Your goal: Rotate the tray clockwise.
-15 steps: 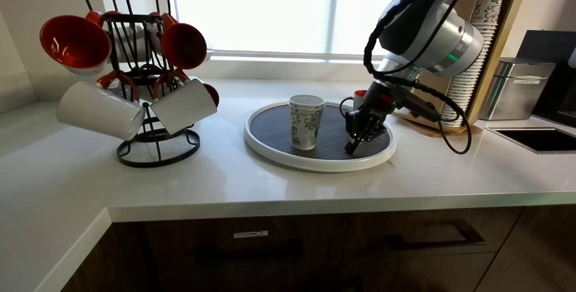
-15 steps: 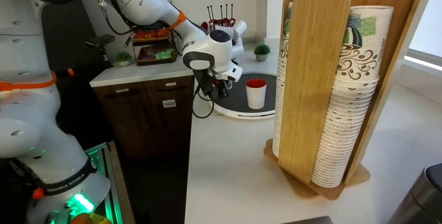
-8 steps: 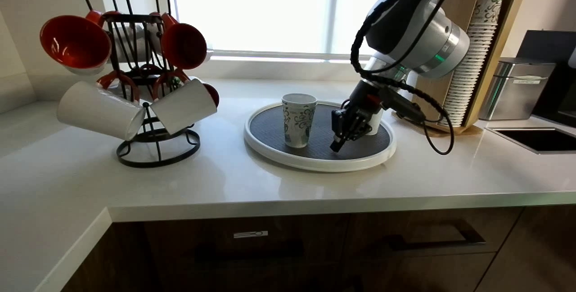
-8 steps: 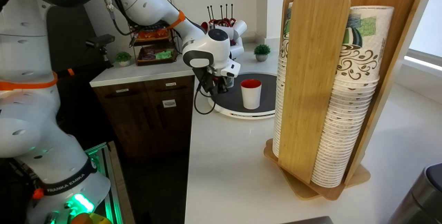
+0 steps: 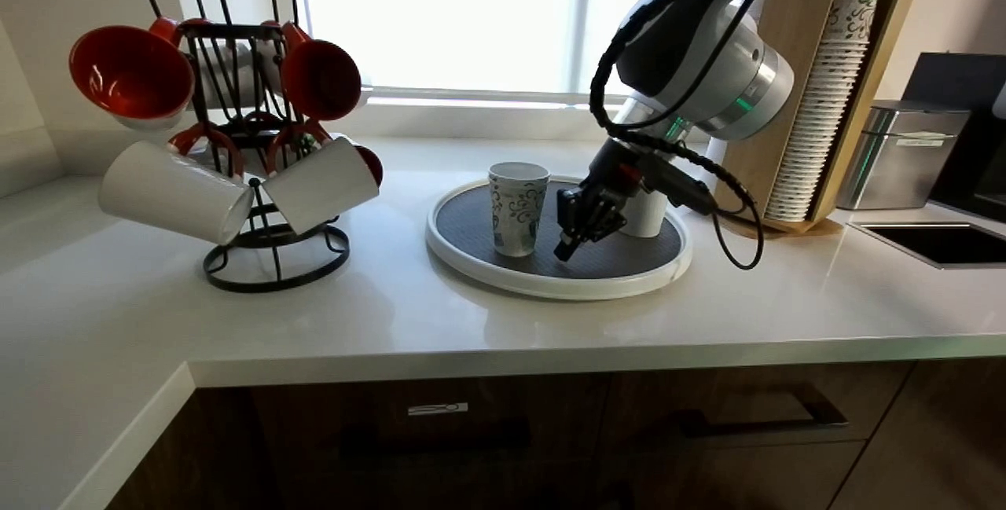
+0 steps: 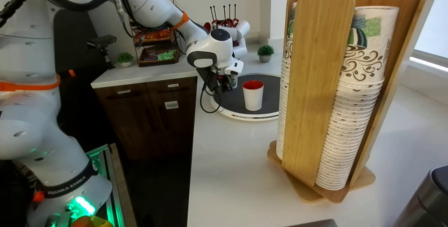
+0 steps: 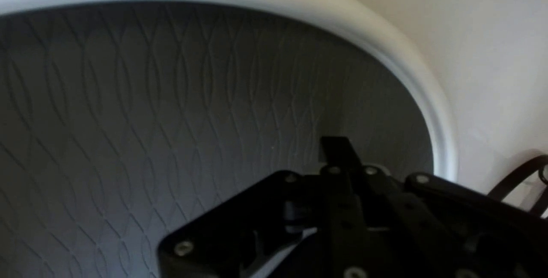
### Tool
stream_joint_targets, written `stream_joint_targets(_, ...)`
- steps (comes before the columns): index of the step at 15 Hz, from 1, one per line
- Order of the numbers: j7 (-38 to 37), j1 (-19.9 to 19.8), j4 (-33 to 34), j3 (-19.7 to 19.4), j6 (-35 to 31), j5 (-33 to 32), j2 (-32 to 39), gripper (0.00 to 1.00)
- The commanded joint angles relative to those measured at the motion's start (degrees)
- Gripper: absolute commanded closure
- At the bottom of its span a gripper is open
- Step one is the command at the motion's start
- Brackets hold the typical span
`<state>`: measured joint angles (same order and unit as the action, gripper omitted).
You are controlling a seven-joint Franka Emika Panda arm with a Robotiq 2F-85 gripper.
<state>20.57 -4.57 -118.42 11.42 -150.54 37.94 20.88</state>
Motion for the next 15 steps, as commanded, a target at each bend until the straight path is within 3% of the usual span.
stream_joint_targets(1, -0.31, 0.11, -1.28, -1.09, 0.92, -2.16, -1.40, 1.00)
stream_joint_targets(9, -3.66, 0.48, -2.32, -2.35, 1.22, -9.36, -1.50, 1.00)
stream_joint_targets(15, -2.57, 0.06, -1.65, -0.02, 0.70, -7.19, -0.39, 1.00)
